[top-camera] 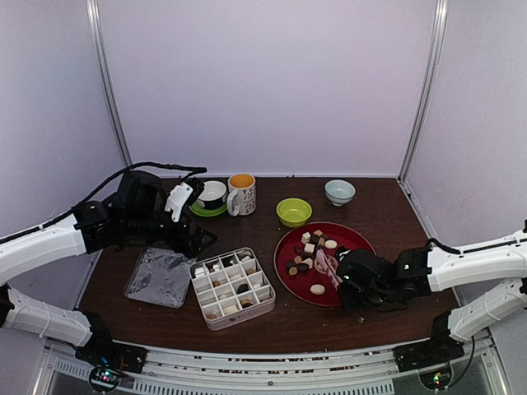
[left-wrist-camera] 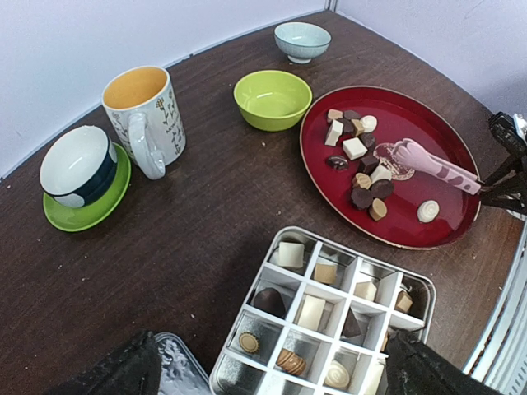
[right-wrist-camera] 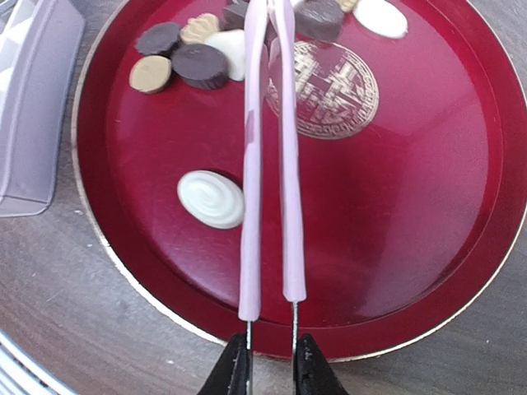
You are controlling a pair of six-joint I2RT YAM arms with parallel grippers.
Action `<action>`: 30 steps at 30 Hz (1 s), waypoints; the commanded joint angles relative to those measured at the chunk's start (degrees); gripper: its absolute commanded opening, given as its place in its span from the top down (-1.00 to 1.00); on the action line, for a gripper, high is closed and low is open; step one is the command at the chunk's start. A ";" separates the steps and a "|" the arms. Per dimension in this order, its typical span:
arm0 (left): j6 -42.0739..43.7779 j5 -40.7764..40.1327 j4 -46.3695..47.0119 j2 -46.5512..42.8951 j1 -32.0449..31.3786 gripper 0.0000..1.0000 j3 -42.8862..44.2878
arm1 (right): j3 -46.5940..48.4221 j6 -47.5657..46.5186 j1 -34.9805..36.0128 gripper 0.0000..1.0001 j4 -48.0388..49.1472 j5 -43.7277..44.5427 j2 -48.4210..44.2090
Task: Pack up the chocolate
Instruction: Pick up the clamp from the plate, then pick up the fake chocolate from the plate.
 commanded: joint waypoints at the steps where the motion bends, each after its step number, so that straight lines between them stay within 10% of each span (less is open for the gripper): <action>1: -0.61 -0.01 2.20 -0.32 0.35 -0.96 0.03 | 5.21 -4.54 0.31 0.62 -6.15 -2.05 -1.82; 30: -2.66 0.90 4.27 0.57 0.35 -0.96 -0.88 | 15.47 -16.26 -10.79 0.45 -15.41 -14.16 3.04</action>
